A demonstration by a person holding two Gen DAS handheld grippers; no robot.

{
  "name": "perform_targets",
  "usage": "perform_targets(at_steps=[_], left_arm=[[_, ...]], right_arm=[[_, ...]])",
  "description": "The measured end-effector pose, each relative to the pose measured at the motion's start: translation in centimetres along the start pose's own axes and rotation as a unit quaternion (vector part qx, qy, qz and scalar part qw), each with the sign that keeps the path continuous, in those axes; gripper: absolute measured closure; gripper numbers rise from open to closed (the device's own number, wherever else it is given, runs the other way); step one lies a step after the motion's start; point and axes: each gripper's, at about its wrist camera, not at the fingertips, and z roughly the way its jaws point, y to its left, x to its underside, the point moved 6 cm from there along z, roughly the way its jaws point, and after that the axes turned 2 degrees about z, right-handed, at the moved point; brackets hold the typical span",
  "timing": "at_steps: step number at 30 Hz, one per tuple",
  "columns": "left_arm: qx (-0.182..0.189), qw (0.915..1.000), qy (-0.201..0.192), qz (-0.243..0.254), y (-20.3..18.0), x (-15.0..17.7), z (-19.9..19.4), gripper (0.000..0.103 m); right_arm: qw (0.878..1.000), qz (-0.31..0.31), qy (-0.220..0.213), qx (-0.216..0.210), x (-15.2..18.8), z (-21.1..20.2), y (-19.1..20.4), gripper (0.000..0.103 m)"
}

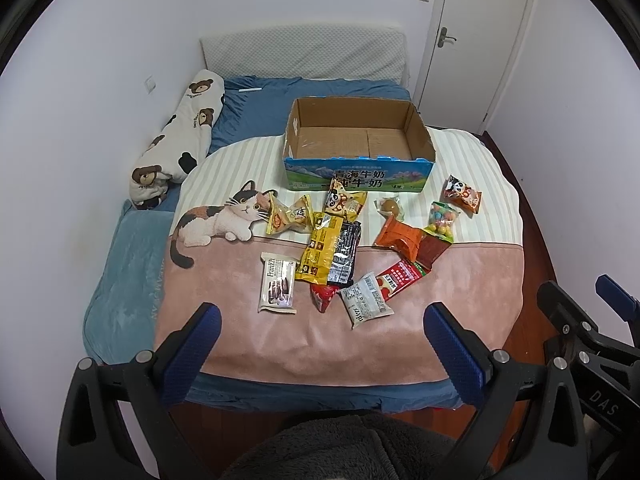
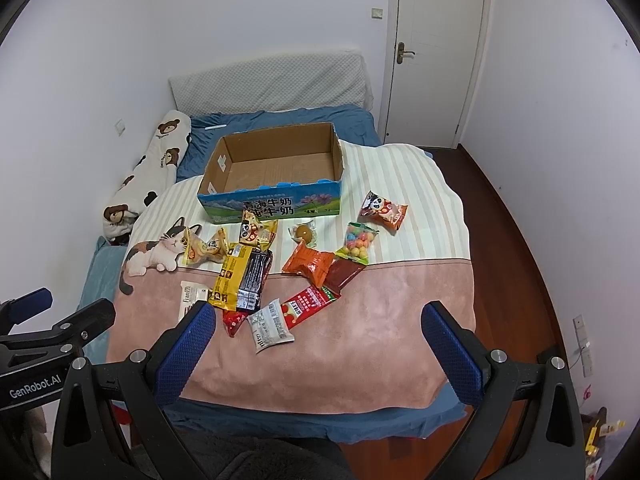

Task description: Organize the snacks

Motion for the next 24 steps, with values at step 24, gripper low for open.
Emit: perform_targets(at_steps=[24], left_arm=[[0.002,1.0,0.004,-0.003,0.54,-0.2,0.37,0.0]], right_arm=[[1.0,0.0,0.003,0.002,0.02,0.36,0.07,0.0]])
